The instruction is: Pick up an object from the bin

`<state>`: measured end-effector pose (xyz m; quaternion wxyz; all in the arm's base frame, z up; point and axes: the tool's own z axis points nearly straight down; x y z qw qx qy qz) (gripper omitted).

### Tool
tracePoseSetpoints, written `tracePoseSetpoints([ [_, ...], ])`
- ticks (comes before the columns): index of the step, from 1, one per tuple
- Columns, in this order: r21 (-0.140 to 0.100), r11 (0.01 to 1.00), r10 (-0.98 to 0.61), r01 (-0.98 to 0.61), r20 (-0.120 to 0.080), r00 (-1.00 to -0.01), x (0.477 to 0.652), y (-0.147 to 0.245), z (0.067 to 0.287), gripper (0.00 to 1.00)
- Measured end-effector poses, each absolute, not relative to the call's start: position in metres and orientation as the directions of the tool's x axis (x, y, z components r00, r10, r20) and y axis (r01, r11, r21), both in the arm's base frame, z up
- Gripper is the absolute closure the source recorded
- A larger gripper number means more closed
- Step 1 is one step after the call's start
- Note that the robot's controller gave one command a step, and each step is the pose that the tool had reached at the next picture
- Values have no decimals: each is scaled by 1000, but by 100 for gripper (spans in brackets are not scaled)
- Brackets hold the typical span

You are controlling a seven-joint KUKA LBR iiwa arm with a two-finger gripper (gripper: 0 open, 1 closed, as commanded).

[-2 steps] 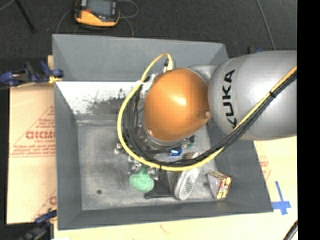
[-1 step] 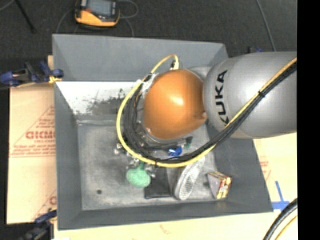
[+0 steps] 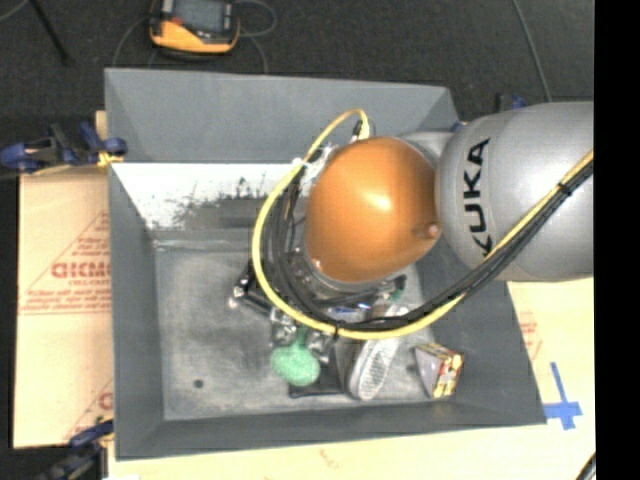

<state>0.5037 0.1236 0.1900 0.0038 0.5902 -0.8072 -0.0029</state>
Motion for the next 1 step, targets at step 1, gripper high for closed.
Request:
tracePoseSetpoints([
  [1,-16,308,-951,-951,-10,-308,523,112,181,100],
])
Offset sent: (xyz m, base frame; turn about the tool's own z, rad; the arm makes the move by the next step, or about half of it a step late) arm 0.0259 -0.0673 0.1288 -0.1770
